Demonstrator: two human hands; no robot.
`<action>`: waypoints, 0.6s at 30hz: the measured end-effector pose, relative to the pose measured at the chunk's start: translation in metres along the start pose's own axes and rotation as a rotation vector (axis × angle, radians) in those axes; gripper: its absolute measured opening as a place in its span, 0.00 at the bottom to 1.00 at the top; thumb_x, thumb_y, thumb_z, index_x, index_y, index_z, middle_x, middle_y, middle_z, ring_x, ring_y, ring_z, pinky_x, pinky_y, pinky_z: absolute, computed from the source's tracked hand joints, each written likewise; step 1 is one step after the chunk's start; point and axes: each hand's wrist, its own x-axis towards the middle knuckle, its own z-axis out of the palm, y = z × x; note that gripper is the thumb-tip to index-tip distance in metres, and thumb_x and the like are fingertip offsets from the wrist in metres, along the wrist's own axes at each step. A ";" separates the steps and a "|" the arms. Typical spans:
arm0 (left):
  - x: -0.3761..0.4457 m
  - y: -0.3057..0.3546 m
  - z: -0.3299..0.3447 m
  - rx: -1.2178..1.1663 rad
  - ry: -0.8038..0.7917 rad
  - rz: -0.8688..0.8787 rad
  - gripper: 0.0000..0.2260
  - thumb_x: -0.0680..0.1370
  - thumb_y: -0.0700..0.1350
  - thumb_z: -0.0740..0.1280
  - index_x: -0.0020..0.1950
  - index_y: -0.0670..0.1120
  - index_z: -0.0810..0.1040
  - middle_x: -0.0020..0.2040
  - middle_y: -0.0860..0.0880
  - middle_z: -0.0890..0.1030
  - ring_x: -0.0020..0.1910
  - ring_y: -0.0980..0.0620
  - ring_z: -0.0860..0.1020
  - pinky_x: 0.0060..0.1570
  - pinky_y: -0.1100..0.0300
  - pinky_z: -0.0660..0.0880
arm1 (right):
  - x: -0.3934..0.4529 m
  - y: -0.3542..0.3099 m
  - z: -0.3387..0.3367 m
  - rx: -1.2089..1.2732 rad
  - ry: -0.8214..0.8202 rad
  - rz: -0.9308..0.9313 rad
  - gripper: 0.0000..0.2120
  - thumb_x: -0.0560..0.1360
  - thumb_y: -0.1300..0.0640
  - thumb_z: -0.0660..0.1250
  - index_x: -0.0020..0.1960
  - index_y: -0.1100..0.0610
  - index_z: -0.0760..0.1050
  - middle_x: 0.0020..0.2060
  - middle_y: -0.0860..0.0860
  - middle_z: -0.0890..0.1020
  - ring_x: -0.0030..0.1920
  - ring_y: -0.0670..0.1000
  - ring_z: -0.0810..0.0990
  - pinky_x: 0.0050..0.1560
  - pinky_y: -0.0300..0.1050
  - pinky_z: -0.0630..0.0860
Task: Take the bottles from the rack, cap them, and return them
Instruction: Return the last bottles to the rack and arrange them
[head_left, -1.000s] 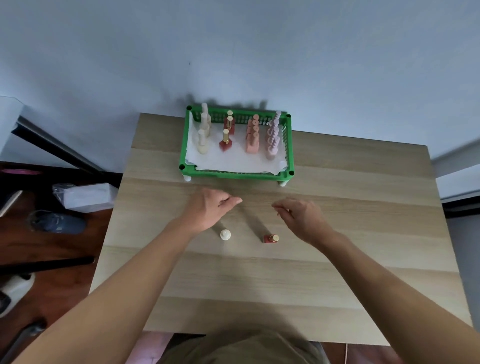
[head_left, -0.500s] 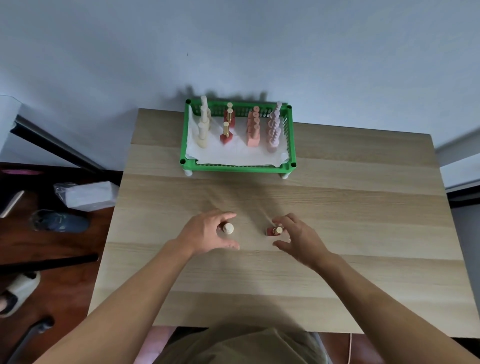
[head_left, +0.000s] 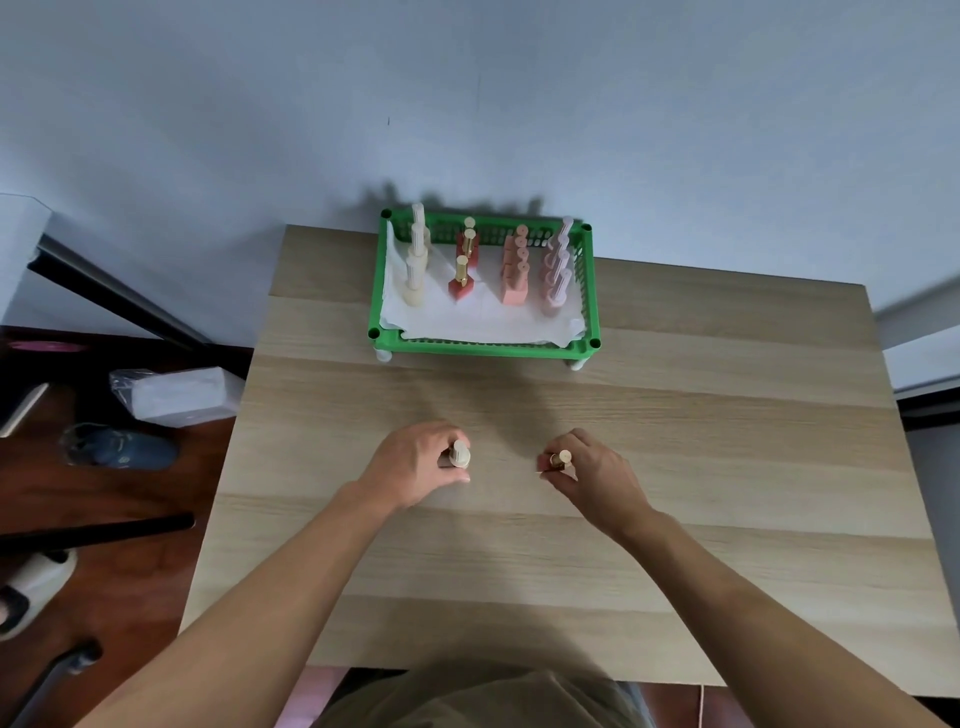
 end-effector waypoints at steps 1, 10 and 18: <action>0.001 0.000 -0.003 -0.003 0.007 0.008 0.12 0.70 0.53 0.78 0.49 0.52 0.80 0.47 0.58 0.82 0.45 0.60 0.78 0.43 0.73 0.67 | 0.003 -0.002 -0.003 0.004 0.011 -0.002 0.07 0.73 0.52 0.74 0.49 0.48 0.79 0.49 0.43 0.80 0.45 0.49 0.80 0.42 0.46 0.76; 0.024 0.005 -0.066 -0.031 0.250 0.152 0.17 0.71 0.52 0.77 0.55 0.45 0.82 0.47 0.52 0.83 0.44 0.54 0.81 0.45 0.55 0.80 | 0.048 -0.040 -0.040 0.026 0.088 -0.071 0.06 0.75 0.49 0.72 0.50 0.48 0.78 0.49 0.45 0.81 0.44 0.50 0.82 0.44 0.51 0.79; 0.061 -0.010 -0.120 0.042 0.372 0.085 0.18 0.72 0.56 0.73 0.57 0.48 0.81 0.53 0.56 0.77 0.42 0.59 0.78 0.45 0.67 0.76 | 0.104 -0.081 -0.068 0.114 0.141 -0.150 0.11 0.76 0.52 0.72 0.53 0.55 0.75 0.48 0.48 0.85 0.45 0.47 0.84 0.49 0.52 0.82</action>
